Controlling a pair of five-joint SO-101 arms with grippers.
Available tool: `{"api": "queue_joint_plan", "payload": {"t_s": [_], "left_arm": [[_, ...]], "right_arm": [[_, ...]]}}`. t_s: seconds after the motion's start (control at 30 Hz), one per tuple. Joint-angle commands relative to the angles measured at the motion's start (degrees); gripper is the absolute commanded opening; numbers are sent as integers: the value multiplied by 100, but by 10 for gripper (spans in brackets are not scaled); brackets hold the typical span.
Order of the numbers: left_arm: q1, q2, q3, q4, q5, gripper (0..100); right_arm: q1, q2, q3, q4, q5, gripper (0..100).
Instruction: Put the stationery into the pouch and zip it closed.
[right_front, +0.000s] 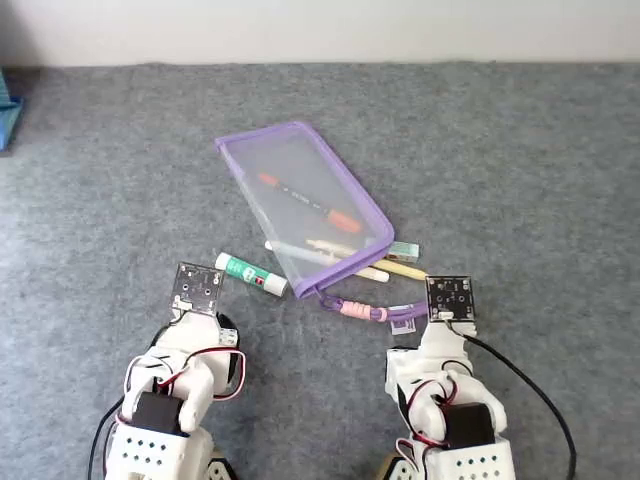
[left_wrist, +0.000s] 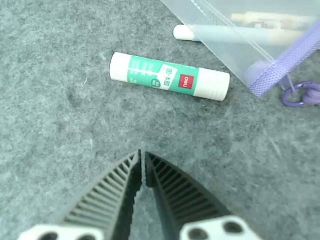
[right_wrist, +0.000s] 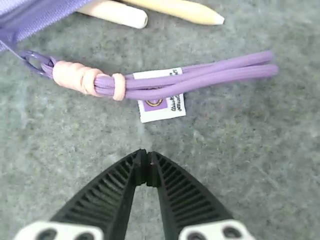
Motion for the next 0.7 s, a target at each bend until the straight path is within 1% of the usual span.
{"api": "queue_joint_plan", "payload": {"t_s": [0.0, 0.07, 0.17, 0.27, 0.3, 0.43, 0.57, 0.67], "left_arm": [[18, -62, -207, -97, -9, 14], [18, -62, -207, -97, -9, 14], [18, -62, -207, -97, -9, 14], [18, -62, -207, -97, -9, 14], [18, -62, -207, -97, -9, 14], [18, -62, -207, -97, -9, 14], [18, -62, -207, -97, -9, 14], [18, -62, -207, -97, -9, 14]], "right_arm": [[22, -22, 79, 31, -18, 9], [48, -22, 62, 31, 53, 9], [119, -22, 44, -48, 492, 9], [848, -22, -220, -136, 1240, 9], [954, 13, -325, -224, 1371, 9], [1226, 40, -967, -330, 1415, 9], [1200, 119, -1714, -347, 1415, 8], [980, 708, -2040, -312, 1415, 8]]}}
